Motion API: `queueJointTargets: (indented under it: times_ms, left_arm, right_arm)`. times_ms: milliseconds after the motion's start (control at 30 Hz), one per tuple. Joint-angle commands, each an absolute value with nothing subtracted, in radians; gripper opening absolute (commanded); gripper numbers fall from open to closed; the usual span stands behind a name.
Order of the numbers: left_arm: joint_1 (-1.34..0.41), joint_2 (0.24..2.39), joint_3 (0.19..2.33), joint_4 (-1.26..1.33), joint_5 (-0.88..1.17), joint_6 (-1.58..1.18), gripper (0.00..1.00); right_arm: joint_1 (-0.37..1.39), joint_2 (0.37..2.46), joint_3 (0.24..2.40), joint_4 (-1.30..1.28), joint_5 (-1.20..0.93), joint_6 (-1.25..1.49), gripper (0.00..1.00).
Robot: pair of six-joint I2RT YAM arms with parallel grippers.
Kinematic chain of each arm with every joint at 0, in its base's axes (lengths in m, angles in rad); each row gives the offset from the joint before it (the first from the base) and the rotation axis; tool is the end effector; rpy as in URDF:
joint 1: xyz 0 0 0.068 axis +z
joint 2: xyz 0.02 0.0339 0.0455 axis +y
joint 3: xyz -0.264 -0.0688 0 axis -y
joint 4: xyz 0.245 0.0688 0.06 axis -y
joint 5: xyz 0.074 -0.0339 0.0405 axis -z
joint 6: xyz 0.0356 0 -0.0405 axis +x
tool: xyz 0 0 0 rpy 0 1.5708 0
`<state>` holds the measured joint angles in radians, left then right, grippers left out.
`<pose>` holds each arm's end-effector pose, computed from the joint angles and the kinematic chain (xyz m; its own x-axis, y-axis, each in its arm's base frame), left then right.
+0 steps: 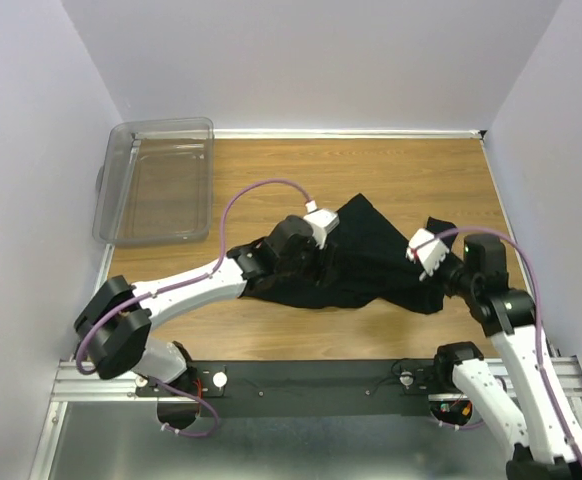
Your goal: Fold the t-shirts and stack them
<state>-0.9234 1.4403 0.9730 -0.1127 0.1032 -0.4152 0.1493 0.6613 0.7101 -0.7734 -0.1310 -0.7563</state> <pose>0.1918 -0.2598 0.2585 -0.6434 0.1857 -0.7426 0.6402 0.6624 -0.3891 0.1331 0.0247 0.2751 -0.3092 -0.7345 -0.6041 -0.6274 0.6349 -0.4508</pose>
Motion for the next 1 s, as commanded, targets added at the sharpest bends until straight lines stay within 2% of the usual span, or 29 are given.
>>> queueJointTargets:
  times_ms: [0,100,233,367,433,500,533,600,667,733,800,833,967]
  left_arm:
    - [-0.91,1.303,0.792,-0.077,0.104,-0.491,0.65]
    - [-0.91,1.226,0.717,-0.04,0.103,-0.549,0.65]
    - [-0.908,1.064,0.664,-0.009,0.075,-0.572,0.66]
    - [-0.907,0.996,0.69,-0.014,0.04,-0.548,0.67]
    - [-0.905,0.979,0.693,-0.011,0.028,-0.542,0.69]
    - [-0.9,0.979,0.69,-0.005,0.028,-0.54,0.69]
    - [-0.899,0.991,0.692,-0.005,0.031,-0.538,0.69]
    - [-0.899,1.008,0.693,-0.006,0.035,-0.538,0.69]
    - [-0.899,1.034,0.693,0.017,0.044,-0.54,0.69]
    - [-0.899,1.049,0.687,0.024,0.038,-0.54,0.69]
    - [-0.899,1.051,0.683,0.028,0.031,-0.543,0.69]
    - [-0.899,1.048,0.678,0.028,0.023,-0.546,0.69]
    - [-0.899,1.0,0.643,0.032,-0.023,-0.593,0.69]
  right_arm:
    - [0.149,0.589,0.738,-1.113,-0.458,-1.084,0.0]
    - [0.152,0.665,0.77,-1.169,-0.576,-1.139,0.01]
    - [0.153,0.904,0.87,-1.389,-0.785,-1.386,0.0]
    - [0.308,0.994,0.877,-1.379,-0.799,-1.317,0.0]
    - [0.376,0.997,0.877,-1.35,-0.779,-1.277,0.13]
    - [0.394,1.0,0.887,-1.348,-0.769,-1.266,0.37]
    - [0.396,1.005,0.897,-1.348,-0.744,-1.252,0.55]
    - [0.396,1.019,0.955,-1.31,-0.637,-1.165,0.78]
    - [0.394,1.008,0.976,-1.068,-0.501,-0.832,0.79]
    - [0.38,1.002,0.947,-0.879,-0.387,-0.617,0.8]
    - [0.376,1.04,0.928,-0.815,-0.386,-0.537,0.79]
    - [0.376,1.081,0.928,-0.737,-0.377,-0.4,0.78]
    - [0.39,1.196,0.951,-0.7,-0.491,-0.35,0.78]
